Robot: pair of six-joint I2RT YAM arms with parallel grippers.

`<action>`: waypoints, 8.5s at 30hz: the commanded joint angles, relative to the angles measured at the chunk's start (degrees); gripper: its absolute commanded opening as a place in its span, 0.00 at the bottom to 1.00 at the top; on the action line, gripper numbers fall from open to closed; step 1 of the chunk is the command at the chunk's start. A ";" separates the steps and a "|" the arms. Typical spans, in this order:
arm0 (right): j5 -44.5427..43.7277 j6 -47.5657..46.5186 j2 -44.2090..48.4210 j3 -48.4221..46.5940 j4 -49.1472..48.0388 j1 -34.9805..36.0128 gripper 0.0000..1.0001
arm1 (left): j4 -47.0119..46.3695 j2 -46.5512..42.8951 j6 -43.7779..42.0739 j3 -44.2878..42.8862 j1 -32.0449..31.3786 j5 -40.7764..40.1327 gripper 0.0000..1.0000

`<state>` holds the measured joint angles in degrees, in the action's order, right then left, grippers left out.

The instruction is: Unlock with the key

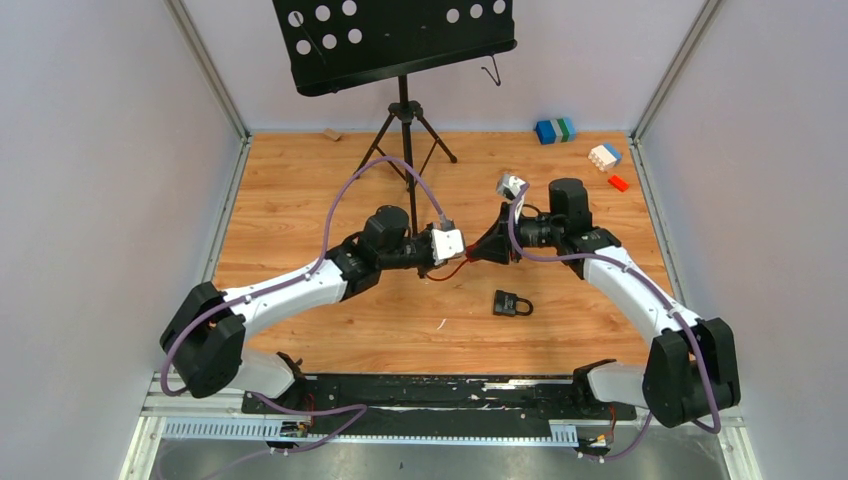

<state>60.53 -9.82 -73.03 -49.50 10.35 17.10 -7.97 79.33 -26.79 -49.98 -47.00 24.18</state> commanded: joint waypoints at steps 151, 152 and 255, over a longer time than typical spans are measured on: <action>-11.11 -5.24 -3.66 -9.47 4.10 -23.42 0.00 | 13.31 -14.96 4.75 -0.43 14.40 -17.80 0.95; -10.73 -4.47 -4.30 -9.54 3.50 -25.02 0.00 | 13.44 -14.75 4.76 -0.51 14.40 -17.29 0.95; -49.61 -11.64 -34.42 -18.36 18.33 1.05 0.46 | 27.03 -6.48 3.95 -6.41 14.48 -8.09 1.00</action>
<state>12.84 -21.52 -107.83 -69.76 27.99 17.06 19.11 74.70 -22.63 -54.87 -32.62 15.97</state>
